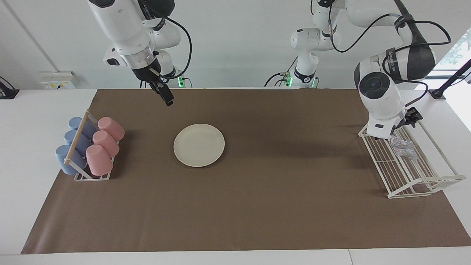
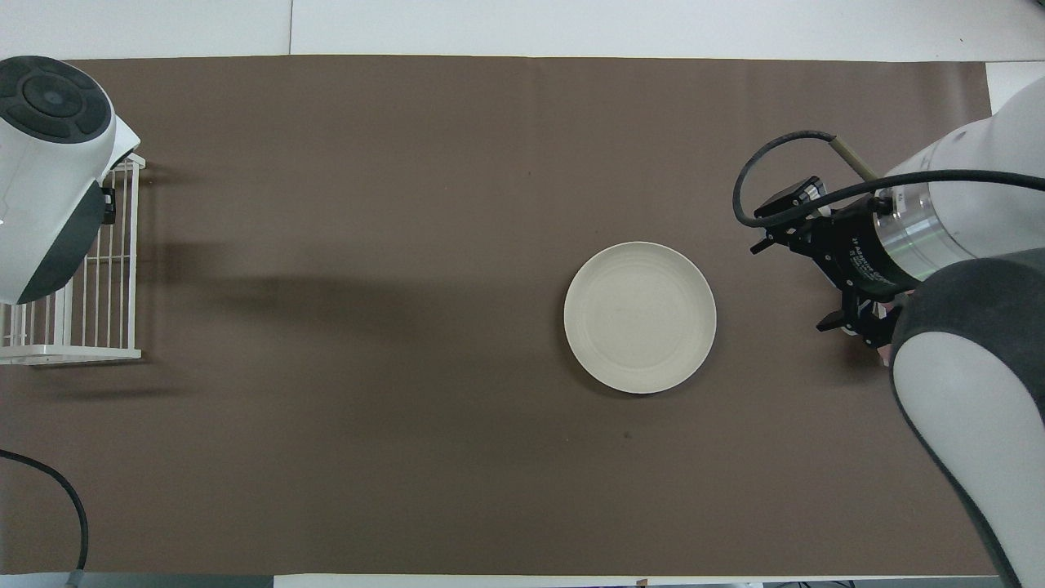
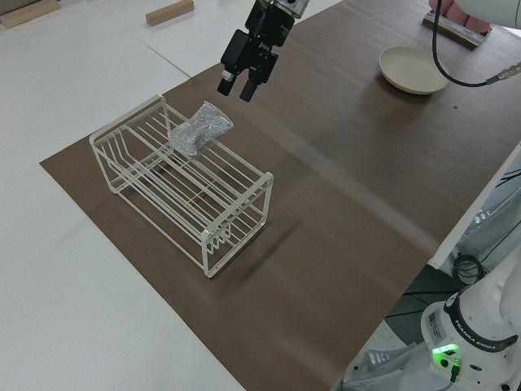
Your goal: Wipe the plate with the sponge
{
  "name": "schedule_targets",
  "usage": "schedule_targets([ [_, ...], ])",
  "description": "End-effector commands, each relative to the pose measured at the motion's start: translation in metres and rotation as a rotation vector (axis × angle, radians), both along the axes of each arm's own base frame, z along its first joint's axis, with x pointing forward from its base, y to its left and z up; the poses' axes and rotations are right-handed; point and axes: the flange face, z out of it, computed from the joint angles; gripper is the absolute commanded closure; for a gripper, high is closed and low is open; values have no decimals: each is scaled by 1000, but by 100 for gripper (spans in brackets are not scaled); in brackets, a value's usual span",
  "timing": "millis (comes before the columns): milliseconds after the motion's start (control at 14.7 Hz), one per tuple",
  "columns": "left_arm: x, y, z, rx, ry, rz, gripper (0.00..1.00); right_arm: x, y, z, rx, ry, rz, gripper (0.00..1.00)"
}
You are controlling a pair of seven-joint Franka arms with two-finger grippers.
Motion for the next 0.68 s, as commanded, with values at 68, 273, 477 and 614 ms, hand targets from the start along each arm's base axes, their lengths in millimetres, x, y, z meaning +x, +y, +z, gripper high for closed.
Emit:
schedule_targets([
  [68, 12, 2, -21, 57, -12, -46, 0, -4, 28, 9, 5, -53, -124, 0],
  [273, 9, -2, -36, 51, -31, -31, 0, -7, 52, 10, 7, -70, -213, 0],
  [477, 5, -3, -45, 52, -28, -22, 0, -11, 78, 2, 0, -48, -248, 0],
  [614, 2, -2, -48, 54, -21, -23, 0, -8, 109, -4, -7, -32, -304, 0],
])
